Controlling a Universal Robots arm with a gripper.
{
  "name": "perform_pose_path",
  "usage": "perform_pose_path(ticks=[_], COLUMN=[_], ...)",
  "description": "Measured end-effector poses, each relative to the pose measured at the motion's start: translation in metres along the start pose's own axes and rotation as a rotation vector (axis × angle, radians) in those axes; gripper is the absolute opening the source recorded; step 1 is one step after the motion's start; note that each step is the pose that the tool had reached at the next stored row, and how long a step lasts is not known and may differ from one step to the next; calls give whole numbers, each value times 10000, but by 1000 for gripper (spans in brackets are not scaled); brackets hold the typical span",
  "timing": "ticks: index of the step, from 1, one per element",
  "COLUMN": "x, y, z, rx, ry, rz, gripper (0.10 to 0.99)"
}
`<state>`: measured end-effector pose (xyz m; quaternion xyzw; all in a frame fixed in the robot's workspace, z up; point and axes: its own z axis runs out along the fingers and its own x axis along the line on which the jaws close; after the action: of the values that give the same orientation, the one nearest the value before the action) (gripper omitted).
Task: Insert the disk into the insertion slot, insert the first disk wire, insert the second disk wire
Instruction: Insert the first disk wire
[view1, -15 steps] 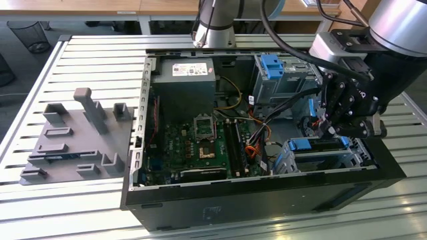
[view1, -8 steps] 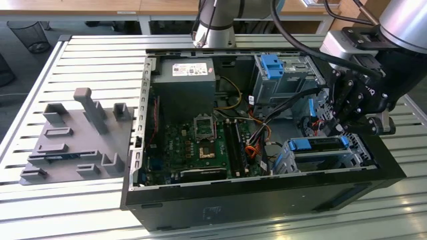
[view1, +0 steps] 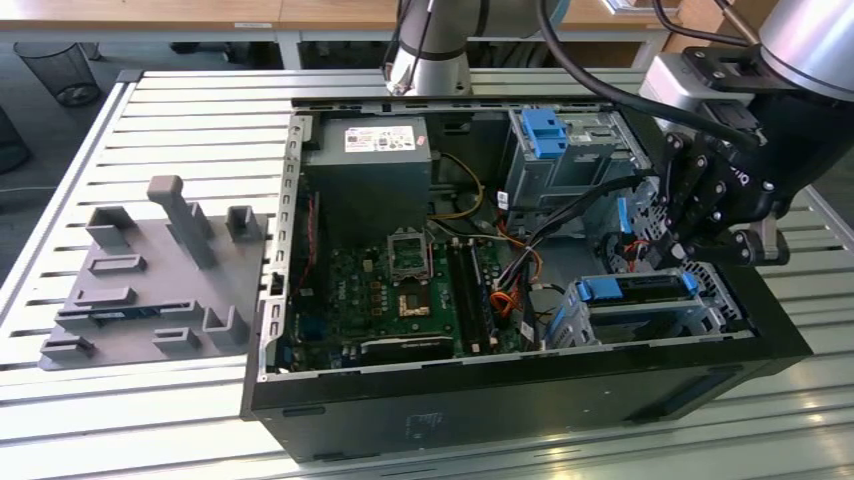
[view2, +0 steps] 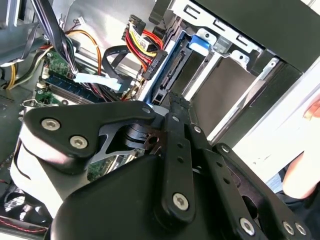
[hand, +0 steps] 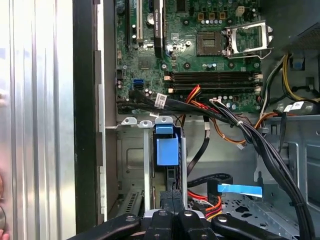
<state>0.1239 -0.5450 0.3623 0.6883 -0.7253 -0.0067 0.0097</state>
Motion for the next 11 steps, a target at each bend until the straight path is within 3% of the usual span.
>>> perform_pose_path(ticks=[11], x=[-13], y=[-8], z=[0], rx=[-8], ry=[-72], rz=[794], gripper=[106])
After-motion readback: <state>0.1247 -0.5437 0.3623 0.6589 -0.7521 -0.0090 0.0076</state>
